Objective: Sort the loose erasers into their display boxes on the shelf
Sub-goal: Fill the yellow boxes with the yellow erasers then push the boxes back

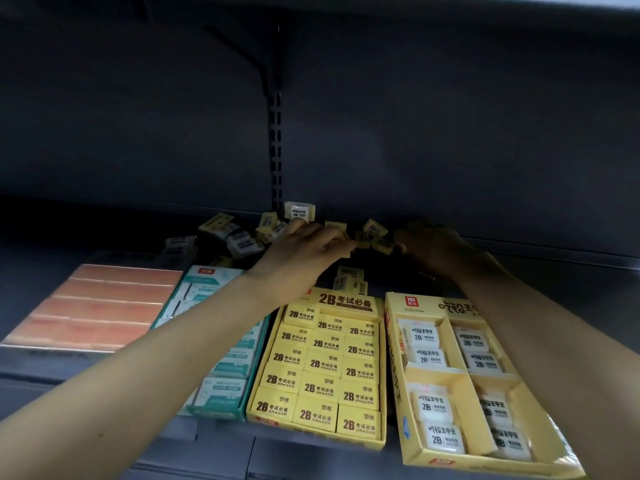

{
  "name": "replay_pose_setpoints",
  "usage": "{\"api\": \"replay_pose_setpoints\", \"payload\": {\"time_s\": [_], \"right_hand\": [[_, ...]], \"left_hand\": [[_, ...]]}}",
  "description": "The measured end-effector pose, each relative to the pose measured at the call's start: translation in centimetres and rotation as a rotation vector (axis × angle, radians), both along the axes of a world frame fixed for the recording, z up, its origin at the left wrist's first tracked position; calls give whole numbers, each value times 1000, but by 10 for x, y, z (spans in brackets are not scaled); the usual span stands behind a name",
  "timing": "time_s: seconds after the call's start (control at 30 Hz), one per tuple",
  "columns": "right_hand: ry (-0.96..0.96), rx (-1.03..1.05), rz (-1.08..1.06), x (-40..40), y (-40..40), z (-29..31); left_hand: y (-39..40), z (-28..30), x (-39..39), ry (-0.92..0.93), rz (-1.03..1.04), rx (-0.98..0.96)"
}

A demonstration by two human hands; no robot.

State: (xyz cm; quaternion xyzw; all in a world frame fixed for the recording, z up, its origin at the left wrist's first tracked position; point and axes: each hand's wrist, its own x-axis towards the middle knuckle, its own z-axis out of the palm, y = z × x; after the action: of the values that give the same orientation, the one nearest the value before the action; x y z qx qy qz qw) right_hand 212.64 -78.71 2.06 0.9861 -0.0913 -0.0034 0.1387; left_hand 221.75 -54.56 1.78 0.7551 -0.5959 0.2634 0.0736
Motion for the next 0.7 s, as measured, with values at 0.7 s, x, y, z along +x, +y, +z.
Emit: {"api": "replay_pose_setpoints", "payload": {"time_s": [0.7], "right_hand": [[-396, 725, -30, -100, 135, 39]], "left_hand": [[63, 7, -92, 868, 239, -359]]}}
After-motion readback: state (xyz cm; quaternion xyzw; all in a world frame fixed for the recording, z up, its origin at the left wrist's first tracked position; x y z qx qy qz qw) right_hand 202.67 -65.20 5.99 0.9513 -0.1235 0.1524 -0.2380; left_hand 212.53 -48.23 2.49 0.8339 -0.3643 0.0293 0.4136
